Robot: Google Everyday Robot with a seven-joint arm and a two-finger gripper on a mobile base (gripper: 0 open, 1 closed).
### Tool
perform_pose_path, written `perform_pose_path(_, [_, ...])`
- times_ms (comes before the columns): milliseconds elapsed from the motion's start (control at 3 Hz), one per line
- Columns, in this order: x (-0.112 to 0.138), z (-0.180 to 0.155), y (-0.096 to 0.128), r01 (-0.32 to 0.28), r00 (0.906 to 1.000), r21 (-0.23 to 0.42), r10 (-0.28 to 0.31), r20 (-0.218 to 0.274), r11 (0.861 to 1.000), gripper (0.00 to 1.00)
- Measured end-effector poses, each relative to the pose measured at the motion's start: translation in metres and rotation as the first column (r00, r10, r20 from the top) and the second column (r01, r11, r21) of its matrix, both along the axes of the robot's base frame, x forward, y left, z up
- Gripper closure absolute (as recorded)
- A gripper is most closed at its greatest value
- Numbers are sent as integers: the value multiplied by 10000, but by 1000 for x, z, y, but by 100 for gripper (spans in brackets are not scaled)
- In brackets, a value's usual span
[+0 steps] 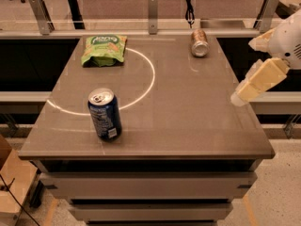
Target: Move orange can near green rice chip bag
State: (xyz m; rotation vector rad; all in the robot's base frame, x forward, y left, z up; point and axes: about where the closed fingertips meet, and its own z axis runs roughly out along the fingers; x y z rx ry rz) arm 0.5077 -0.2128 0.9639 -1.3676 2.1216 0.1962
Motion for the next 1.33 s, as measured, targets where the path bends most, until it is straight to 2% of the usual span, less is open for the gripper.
perform_pose_path(333, [25, -1, 3, 405, 9985, 1142, -443, 308, 9926, 0])
perform_pose_path(667, [49, -2, 3, 853, 9919, 1765, -1003, 774, 9806, 0])
perform_pose_path(1000, [95, 12, 7, 526, 9826, 1790, -828, 1660, 9824, 0])
perform_pose_path(1333, [95, 12, 7, 524, 9827, 1790, -827, 1659, 9824, 0])
